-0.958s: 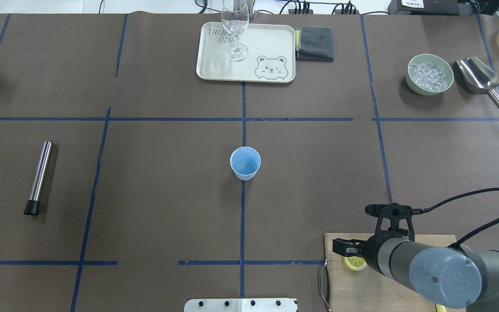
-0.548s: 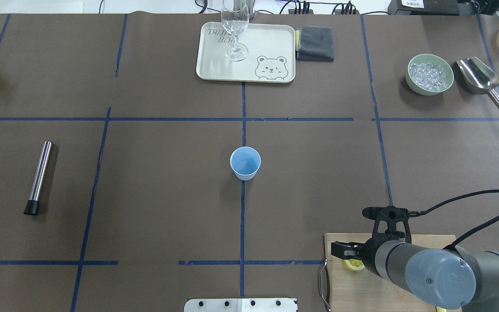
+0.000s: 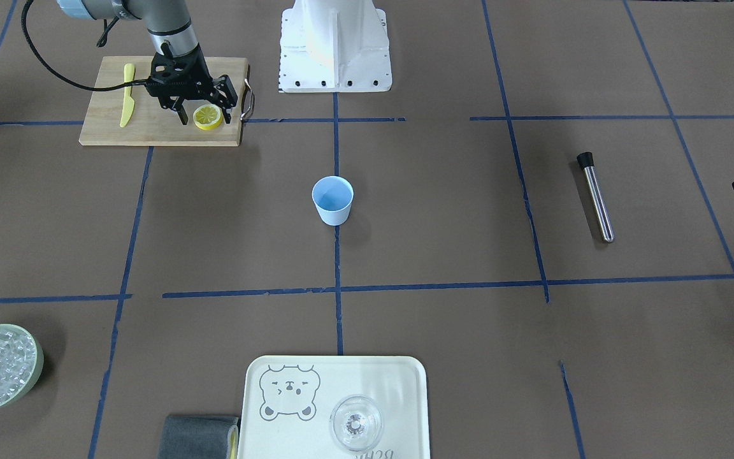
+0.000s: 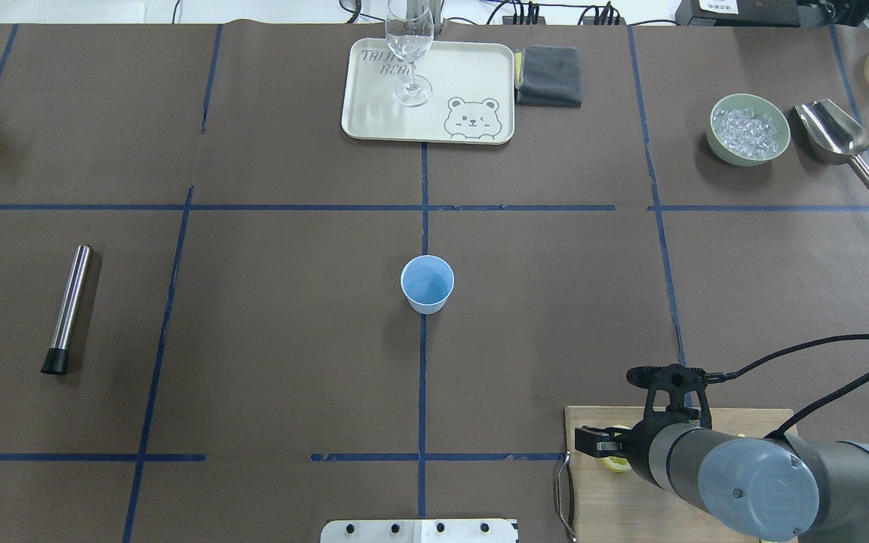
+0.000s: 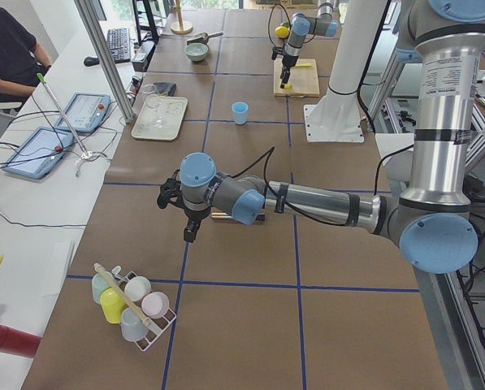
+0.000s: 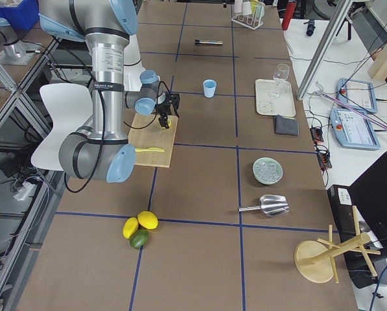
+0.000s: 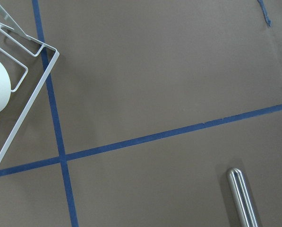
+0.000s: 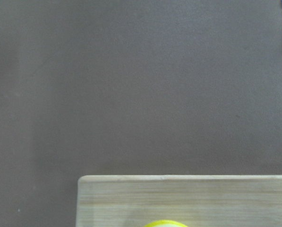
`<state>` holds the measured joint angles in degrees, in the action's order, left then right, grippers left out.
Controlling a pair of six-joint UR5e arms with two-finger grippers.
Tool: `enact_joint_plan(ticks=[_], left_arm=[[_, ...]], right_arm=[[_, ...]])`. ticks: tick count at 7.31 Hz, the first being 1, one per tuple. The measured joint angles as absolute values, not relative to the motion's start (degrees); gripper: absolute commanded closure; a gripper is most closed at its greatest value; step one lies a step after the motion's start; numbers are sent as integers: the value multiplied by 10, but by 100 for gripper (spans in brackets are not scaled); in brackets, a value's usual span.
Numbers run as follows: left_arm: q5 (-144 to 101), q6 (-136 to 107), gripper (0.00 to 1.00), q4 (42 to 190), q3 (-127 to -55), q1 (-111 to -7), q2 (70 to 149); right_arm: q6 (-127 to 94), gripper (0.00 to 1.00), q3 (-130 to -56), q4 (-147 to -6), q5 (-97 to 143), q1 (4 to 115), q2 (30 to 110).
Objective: Squeeze lemon into cup
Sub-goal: 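Lower the right gripper over the lemon slice on the cutting board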
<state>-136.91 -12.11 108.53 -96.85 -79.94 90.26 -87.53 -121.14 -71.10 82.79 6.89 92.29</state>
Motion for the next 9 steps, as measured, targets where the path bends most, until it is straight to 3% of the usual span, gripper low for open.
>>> enact_joint_plan(ticks=[4, 7, 9], left_arm=[[-1369, -121, 0, 1085, -970, -799, 903], [-1369, -121, 0, 1085, -973, -800, 902], [-1369, -121, 0, 1085, -974, -800, 901]], right_arm=[[-875, 1, -1210, -711, 828, 66, 922], [-875, 10, -1210, -711, 839, 66, 916], [-875, 9, -1210, -711, 858, 67, 912]])
